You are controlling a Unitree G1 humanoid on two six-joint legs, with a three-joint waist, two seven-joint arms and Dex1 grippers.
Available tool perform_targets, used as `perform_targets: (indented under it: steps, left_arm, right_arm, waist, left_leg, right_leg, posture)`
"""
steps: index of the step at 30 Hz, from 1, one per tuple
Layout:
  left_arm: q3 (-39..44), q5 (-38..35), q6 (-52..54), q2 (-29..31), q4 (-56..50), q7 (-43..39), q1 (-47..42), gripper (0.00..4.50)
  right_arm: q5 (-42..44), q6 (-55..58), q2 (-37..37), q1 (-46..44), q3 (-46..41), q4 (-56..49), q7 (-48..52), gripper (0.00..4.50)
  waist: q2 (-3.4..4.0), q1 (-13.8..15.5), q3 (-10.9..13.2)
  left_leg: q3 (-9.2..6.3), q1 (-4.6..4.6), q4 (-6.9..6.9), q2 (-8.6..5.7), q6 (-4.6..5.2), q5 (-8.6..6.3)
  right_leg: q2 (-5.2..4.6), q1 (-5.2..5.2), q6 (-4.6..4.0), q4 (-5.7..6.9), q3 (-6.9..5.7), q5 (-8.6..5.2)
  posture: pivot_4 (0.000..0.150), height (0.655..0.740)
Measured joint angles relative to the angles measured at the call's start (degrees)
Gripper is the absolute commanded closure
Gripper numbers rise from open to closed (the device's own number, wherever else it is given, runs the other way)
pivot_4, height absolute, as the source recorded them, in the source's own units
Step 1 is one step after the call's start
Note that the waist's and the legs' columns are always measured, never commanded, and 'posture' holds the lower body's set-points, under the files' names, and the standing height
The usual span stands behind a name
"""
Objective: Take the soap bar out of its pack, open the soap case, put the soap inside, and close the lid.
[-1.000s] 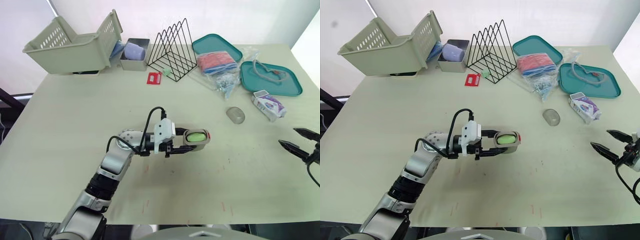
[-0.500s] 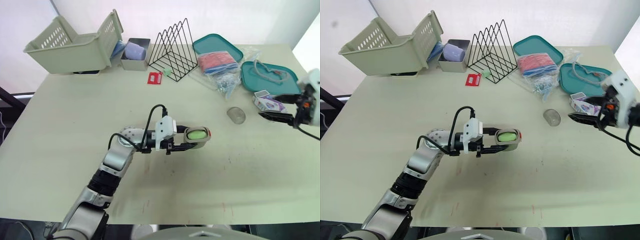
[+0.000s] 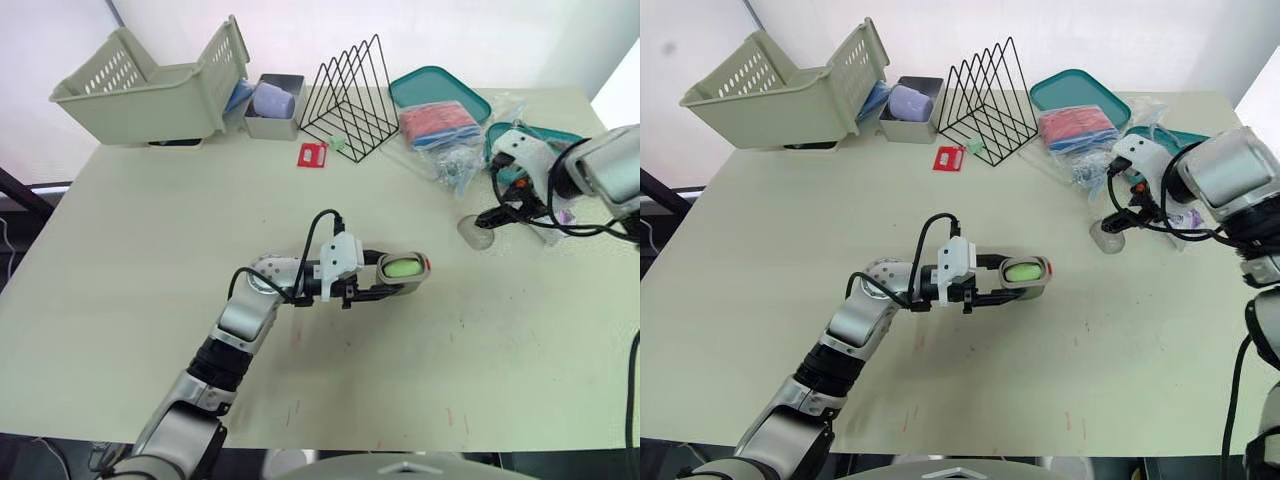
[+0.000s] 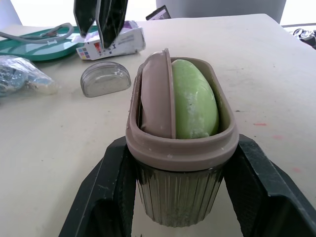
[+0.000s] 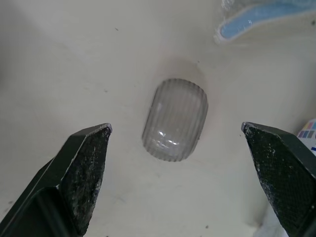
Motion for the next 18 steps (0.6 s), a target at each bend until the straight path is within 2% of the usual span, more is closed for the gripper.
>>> perform_targets:
  steps: [6, 18]
  left_arm:
    - [-0.1, 0.5, 0.0, -0.5, 0.1, 1.1, 0.0, 2.50]
    - [-0.1, 0.6, 0.0, -0.6, 0.1, 1.5, 0.0, 2.50]
  right_arm:
    - [-5.0, -2.1, 5.7, -2.0, 2.4, 8.8, 2.0, 0.07]
    - [-9.2, -2.9, 12.5, -2.2, 1.9, 17.0, 2.0, 0.07]
  waist:
    - [0.00, -0.3, 0.0]
    - [0.01, -0.3, 0.0]
  left_leg:
    - [-0.02, 0.04, 0.00, 0.01, 0.00, 0.00]
    - [-0.02, 0.04, 0.00, 0.01, 0.00, 0.00]
  right_leg:
    - [0.03, -0.01, -0.01, 0.07, 0.00, 0.00]
    - [0.03, -0.01, -0.01, 0.08, -0.01, 0.00]
  posture:
    - [0.150, 0.7400]
    - [0.150, 0.7400]
